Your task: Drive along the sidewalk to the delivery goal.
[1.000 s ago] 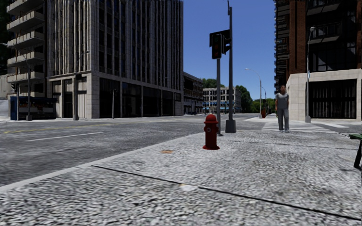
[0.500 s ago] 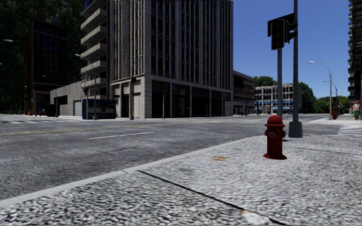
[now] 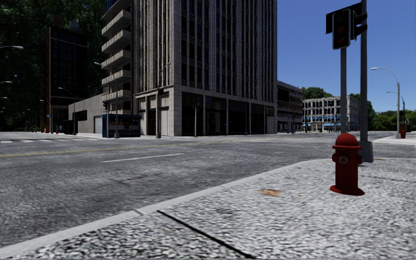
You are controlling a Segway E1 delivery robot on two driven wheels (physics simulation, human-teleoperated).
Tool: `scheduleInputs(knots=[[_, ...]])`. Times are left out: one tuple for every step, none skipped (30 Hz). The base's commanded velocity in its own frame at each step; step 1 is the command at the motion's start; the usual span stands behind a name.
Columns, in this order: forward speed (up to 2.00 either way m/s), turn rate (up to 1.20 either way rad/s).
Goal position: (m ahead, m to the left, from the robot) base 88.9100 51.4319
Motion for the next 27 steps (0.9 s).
scheduleInputs(knots=[[1.13, -0.12], [1.13, -0.21], [1.13, -0.23], [1.13, -0.23], [1.13, -0.24], [1.13, -0.38], [1.13, -0.63], [1.11, -0.72], [1.11, -0.72], [1.09, -0.75], [1.07, -0.75], [1.05, -0.75], [1.03, -0.75], [1.03, -0.75], [1.02, -0.75], [1.02, -0.75], [1.02, -0.75], [1.02, -0.75], [1.02, -0.75], [1.02, -0.75], [1.02, -0.75], [1.02, -0.75], [1.02, -0.75], [1.02, -0.75], [1.02, -0.75], [1.02, -0.75], [1.02, -0.75]])
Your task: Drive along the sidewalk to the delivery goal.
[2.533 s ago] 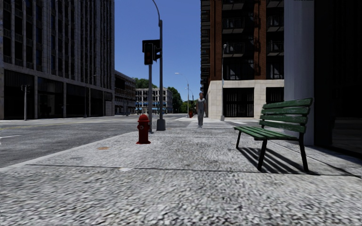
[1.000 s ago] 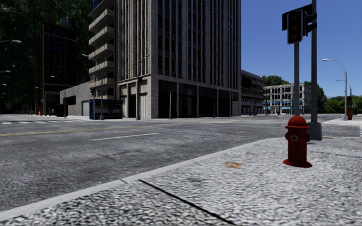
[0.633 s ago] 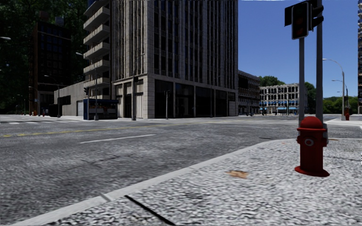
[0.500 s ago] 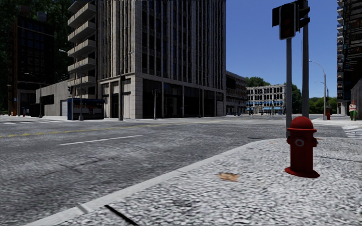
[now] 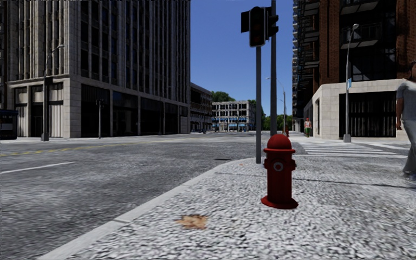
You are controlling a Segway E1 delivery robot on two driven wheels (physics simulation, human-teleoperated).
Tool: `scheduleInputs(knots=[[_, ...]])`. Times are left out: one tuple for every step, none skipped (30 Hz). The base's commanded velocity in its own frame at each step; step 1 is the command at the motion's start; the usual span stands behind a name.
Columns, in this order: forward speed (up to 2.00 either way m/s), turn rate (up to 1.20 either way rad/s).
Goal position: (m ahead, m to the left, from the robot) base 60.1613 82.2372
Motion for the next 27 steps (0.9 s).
scheduleInputs(knots=[[1.02, -0.75], [1.02, -0.75], [1.02, -0.75], [1.02, -0.75], [1.02, -0.75], [1.02, -0.75], [1.02, -0.75], [1.02, -0.75], [1.02, -0.75], [1.02, -0.75], [1.0, -0.67], [0.9, -0.4], [0.74, -0.18], [0.74, -0.18], [0.0, 0.0], [0.0, 0.0], [0.0, 0.0], [0.0, 0.0], [0.0, 0.0], [0.0, 0.0], [0.0, 0.0], [0.0, 0.0], [0.0, 0.0], [0.0, 0.0], [0.0, 0.0], [0.0, 0.0], [0.0, 0.0]])
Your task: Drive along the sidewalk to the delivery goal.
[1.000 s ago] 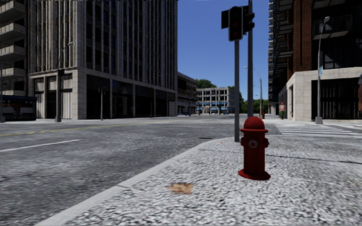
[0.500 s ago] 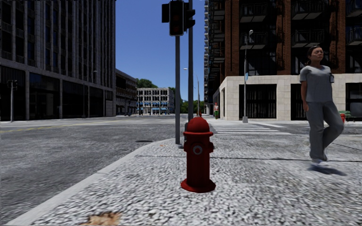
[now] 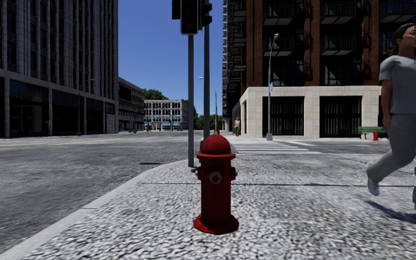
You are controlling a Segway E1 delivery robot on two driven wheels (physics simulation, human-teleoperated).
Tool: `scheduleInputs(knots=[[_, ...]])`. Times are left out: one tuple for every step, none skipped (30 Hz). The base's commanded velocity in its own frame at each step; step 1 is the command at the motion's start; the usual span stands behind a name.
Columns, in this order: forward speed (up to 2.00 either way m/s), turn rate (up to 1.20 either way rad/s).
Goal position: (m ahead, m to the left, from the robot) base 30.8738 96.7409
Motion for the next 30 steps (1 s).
scheduleInputs(knots=[[0.0, 0.0], [0.0, 0.0], [0.0, 0.0], [0.0, 0.0], [0.0, 0.0], [0.0, 0.0], [0.0, 0.0], [0.0, 0.0], [0.0, 0.0], [0.0, 0.0], [0.0, 0.0], [0.0, 0.0], [0.0, 0.0], [0.0, 0.0], [0.0, 0.0], [0.0, 0.0], [0.0, 0.0], [0.0, 0.0], [0.0, 0.0], [0.0, 0.0], [0.0, 0.0], [0.0, 0.0], [0.0, 0.0], [0.0, 0.0], [0.0, 0.0], [0.0, 0.0], [0.0, 0.0], [0.0, 0.0], [0.0, 0.0], [0.0, 0.0]])
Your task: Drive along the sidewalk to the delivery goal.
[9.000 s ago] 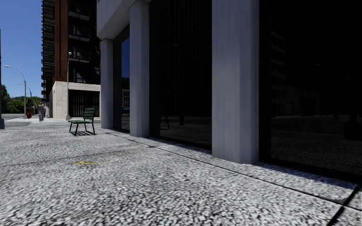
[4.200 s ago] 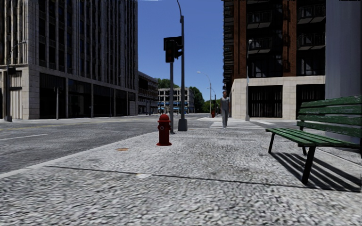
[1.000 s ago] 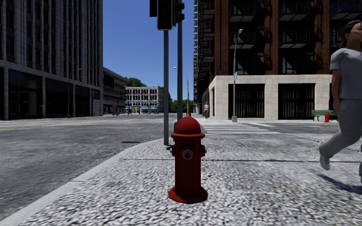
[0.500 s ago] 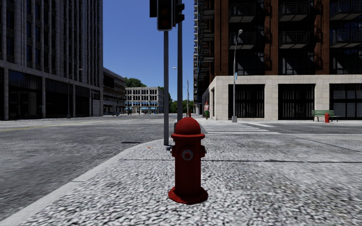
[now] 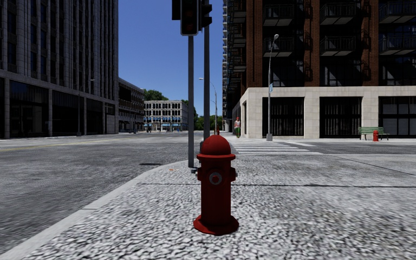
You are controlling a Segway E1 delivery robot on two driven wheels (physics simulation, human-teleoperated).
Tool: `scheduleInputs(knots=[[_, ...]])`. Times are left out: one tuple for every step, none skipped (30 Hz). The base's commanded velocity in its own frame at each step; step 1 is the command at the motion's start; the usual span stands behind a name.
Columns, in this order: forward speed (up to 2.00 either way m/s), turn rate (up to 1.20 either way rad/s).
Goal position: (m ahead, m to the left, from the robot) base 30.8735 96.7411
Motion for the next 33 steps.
scheduleInputs(knots=[[0.0, 0.0], [0.0, 0.0], [0.0, 0.0], [0.0, 0.0], [0.0, 0.0], [0.0, 0.0], [0.0, 0.0], [0.0, 0.0], [0.0, 0.0], [0.0, 0.0], [0.0, 0.0], [0.0, 0.0], [0.0, 0.0], [0.0, 0.0], [0.0, 0.0], [0.0, 0.0], [0.0, 0.0], [0.0, 0.0], [0.0, 0.0], [0.0, 0.0], [0.0, 0.0], [0.0, 0.0], [0.0, 0.0], [0.0, 0.0], [0.0, 0.0], [0.0, 0.0], [0.0, 0.0], [0.0, 0.0], [0.0, 0.0], [0.0, 0.0], [0.0, 0.0], [0.0, 0.0], [0.0, 0.0]])
